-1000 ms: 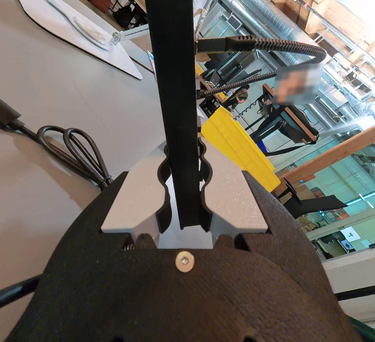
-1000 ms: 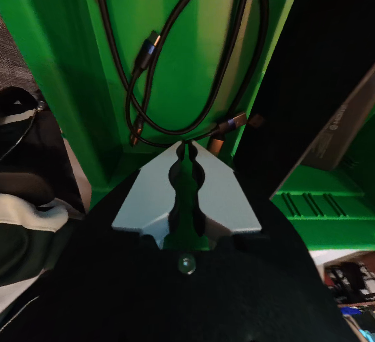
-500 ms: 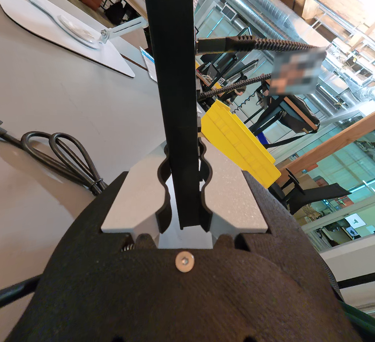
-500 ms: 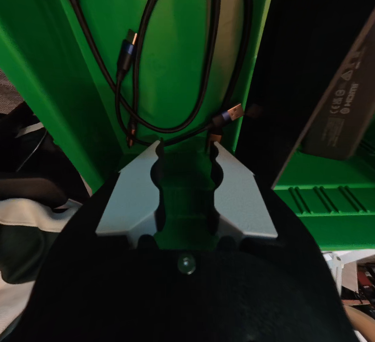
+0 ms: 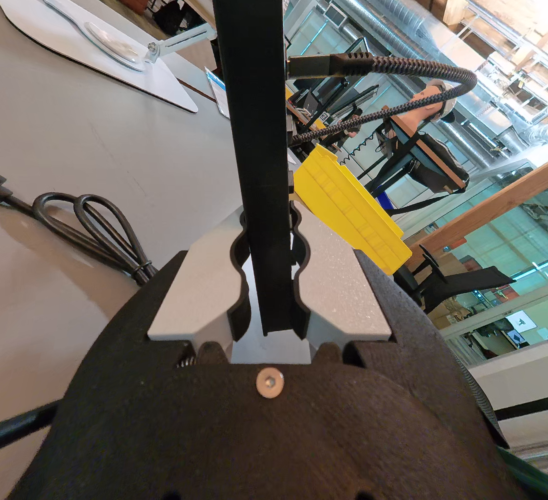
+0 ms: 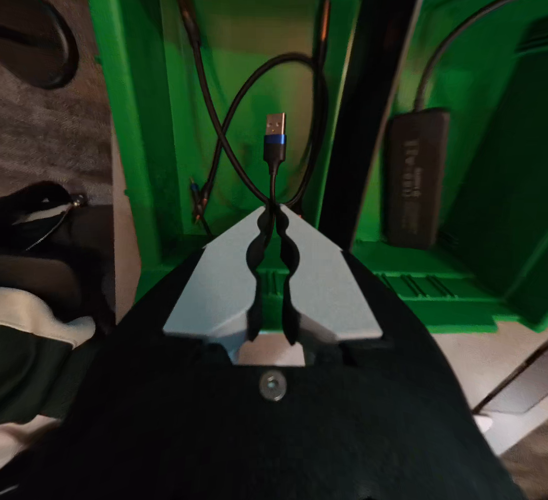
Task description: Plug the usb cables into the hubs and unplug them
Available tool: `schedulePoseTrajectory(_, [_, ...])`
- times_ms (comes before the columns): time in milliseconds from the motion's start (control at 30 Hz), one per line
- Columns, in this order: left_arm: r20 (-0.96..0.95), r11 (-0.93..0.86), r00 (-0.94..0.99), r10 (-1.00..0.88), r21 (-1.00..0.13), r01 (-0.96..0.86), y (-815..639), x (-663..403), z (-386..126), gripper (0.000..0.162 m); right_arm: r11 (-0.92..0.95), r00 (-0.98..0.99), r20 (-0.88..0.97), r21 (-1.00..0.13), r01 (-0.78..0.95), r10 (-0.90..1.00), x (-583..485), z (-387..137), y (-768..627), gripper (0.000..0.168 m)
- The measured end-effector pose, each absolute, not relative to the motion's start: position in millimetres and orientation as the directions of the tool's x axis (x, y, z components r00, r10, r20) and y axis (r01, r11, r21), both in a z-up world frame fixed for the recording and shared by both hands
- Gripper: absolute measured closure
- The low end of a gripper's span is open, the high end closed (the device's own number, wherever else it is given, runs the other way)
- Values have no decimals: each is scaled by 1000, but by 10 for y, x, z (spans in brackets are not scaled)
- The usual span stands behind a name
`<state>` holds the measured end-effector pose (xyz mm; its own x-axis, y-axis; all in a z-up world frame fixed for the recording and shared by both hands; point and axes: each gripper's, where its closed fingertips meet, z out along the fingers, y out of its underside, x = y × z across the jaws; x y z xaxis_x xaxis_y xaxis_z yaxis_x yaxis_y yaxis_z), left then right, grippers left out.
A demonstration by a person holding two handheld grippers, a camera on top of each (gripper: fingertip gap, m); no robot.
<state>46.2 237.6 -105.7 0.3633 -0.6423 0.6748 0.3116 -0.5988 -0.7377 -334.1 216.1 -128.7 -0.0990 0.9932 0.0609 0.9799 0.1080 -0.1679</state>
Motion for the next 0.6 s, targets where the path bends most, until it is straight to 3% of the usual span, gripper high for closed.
schedulePoseTrajectory(167, [672, -599, 366, -644, -740, 306, 2366, 476, -1063, 140, 149, -114, 109, -397, 906, 987, -3424, -769, 2155, 167])
schedulePoseTrajectory(367, [666, -596, 368, -648, -745, 298, 2353, 488, -1065, 140, 239, -166, 178, -568, 787, 970, -3364, -337, 2030, 167])
schedulePoseTrajectory(600, [666, -595, 369, -648, -746, 300, 2357, 477, -1062, 140, 520, -358, 396, -762, 386, 846, -2860, 388, 1422, 166])
